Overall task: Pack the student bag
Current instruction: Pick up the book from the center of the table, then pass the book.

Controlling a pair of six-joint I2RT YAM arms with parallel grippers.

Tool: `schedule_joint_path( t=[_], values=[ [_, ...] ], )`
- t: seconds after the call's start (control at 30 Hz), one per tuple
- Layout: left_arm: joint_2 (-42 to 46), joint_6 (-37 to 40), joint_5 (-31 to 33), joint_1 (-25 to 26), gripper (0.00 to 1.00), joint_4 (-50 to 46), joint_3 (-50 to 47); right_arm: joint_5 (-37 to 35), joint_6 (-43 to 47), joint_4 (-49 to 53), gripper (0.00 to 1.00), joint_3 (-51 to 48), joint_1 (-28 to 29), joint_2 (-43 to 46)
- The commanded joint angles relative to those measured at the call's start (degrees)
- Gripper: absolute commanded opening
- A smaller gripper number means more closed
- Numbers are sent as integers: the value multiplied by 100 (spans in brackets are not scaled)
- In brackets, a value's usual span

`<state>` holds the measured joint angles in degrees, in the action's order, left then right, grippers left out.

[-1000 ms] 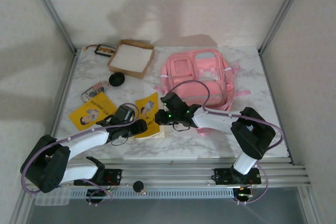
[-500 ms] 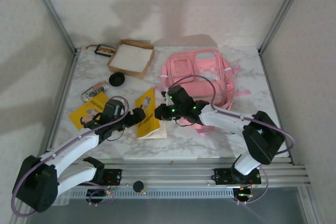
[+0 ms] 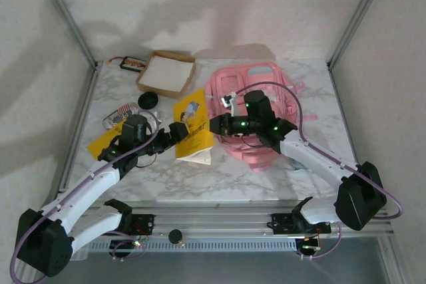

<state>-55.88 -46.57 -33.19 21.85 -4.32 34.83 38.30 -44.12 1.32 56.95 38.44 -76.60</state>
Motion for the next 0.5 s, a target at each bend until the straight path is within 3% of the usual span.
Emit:
schedule_joint_path(
  t=[0.0,0.07,0.13,0.2,0.47],
  values=[
    [25,-545,-647,269,95,1156,6,691,-274,-879,0,-30,-179,267],
    [-13,-654,-684,439,89,1403,61,791,-353,-997,0,-131,-229,241],
    [-30,-675,-654,516,77,1414,119,808,-192,-750,0,-93,-292,207],
    [-16,-659,-665,557,71,1433,147,705,32,-429,0,-71,-403,236],
    [30,-727,-645,617,33,1576,169,680,579,219,0,15,-676,120]
  ],
)
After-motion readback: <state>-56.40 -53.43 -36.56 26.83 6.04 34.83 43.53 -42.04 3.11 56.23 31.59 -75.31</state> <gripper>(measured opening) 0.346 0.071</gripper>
